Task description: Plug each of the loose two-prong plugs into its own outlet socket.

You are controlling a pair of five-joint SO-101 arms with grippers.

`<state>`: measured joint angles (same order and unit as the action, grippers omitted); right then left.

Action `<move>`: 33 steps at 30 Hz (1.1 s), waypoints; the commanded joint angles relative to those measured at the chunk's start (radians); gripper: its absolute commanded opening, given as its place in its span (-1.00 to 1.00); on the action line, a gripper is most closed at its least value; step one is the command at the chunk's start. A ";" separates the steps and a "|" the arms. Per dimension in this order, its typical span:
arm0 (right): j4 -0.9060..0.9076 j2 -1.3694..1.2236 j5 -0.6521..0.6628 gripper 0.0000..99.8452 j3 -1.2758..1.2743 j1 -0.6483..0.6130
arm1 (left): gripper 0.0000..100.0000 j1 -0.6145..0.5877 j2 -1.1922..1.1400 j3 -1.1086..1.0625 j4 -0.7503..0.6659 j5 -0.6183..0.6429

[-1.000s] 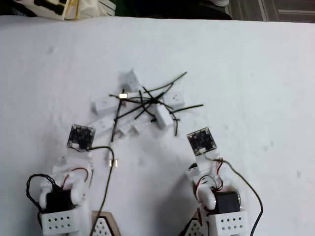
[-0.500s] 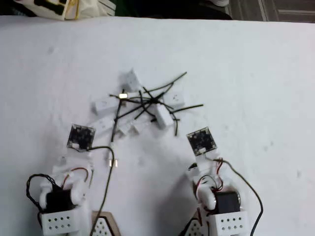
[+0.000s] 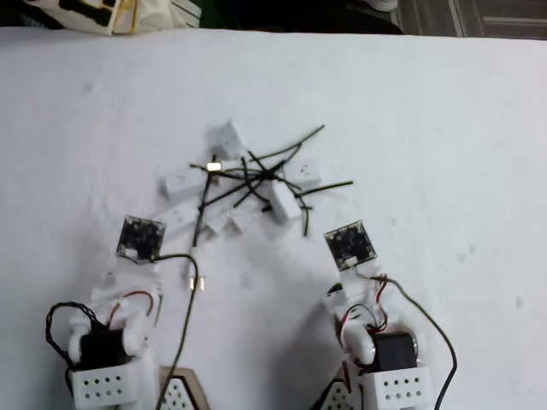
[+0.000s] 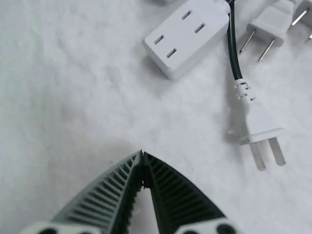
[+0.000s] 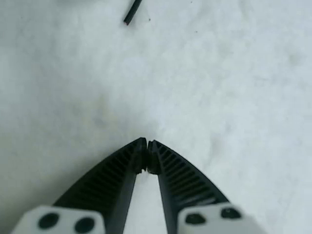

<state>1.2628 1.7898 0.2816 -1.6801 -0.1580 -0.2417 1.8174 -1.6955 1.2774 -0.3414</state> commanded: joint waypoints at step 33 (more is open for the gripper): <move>0.005 0.008 -0.006 -0.96 -0.011 0.012 | -0.95 -0.088 0.008 0.311 -0.092 -0.193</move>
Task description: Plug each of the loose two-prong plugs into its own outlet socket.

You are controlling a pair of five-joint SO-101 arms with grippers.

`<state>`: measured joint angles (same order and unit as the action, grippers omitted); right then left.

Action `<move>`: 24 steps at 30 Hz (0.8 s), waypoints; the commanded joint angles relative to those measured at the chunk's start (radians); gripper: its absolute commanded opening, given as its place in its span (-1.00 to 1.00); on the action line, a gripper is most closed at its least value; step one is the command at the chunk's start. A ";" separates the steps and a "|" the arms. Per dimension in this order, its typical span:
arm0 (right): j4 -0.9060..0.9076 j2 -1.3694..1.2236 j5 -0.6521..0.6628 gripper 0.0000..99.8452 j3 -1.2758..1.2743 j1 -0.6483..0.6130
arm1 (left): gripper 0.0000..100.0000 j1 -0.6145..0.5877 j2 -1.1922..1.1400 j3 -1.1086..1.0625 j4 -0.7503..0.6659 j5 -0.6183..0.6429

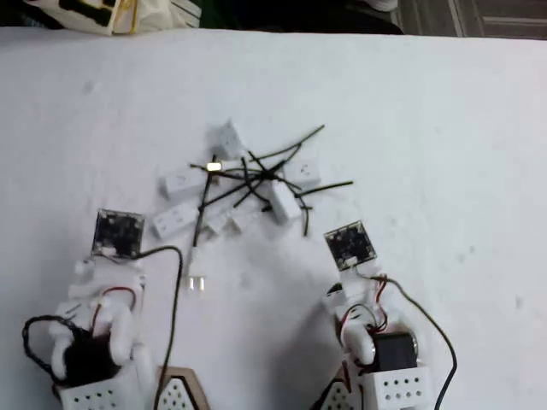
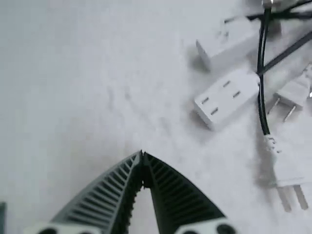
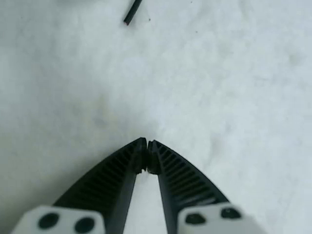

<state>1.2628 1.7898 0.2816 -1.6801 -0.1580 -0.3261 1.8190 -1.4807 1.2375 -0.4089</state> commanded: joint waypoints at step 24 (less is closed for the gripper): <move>0.005 0.008 -0.006 -0.96 -0.011 0.012 | -0.53 0.067 -0.952 0.601 -0.074 -0.480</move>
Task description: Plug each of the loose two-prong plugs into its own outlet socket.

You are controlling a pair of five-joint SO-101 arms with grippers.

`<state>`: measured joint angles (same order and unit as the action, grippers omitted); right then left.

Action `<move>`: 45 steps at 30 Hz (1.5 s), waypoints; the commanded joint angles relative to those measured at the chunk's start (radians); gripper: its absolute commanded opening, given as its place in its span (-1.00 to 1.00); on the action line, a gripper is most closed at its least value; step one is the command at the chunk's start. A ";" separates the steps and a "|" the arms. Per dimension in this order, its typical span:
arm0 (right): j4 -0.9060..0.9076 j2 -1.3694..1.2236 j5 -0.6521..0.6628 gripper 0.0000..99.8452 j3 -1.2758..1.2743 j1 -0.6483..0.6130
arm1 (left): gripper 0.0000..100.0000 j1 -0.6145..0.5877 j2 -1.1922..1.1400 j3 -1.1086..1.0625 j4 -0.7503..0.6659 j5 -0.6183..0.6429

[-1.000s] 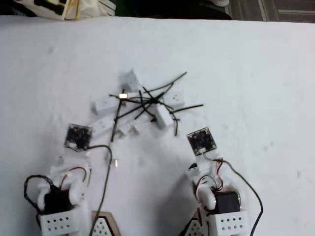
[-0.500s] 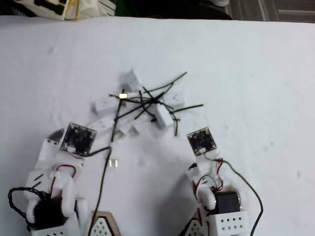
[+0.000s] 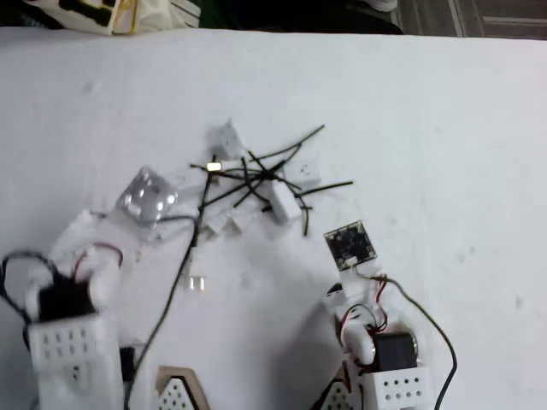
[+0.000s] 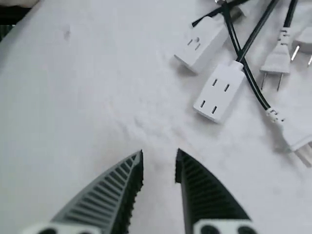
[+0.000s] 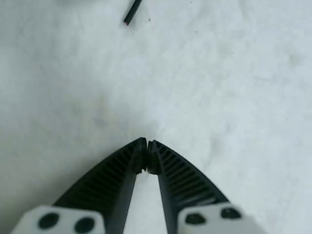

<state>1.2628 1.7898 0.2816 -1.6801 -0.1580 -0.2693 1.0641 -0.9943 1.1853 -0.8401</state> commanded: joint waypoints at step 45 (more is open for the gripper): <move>0.005 0.008 -0.006 -0.96 -0.011 0.012 | -0.96 0.298 -1.406 0.822 0.167 -0.137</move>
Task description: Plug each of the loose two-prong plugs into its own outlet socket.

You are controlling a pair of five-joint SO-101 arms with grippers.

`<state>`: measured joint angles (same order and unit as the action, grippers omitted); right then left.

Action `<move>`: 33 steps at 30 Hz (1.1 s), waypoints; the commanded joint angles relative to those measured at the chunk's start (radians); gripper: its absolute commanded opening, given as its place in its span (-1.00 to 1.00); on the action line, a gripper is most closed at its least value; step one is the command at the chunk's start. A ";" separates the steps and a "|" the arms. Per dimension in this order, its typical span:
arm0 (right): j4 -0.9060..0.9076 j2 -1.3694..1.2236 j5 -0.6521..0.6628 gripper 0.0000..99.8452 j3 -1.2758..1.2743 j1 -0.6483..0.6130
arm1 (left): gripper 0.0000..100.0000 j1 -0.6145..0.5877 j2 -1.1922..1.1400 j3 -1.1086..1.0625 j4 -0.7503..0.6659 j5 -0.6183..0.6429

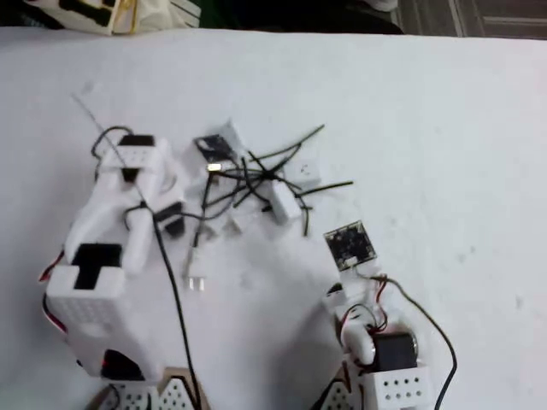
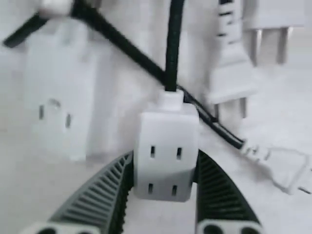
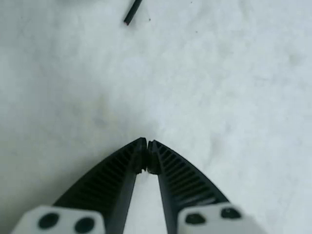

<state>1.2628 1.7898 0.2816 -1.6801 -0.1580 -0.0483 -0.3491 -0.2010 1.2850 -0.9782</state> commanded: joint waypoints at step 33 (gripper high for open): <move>0.005 0.008 -0.006 -0.96 -0.011 0.010 | -0.96 -0.317 0.866 -0.594 -0.040 0.278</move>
<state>1.2628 1.7898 0.2816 -1.6801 -0.1580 -0.2816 0.4350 -0.7227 1.3188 -0.7403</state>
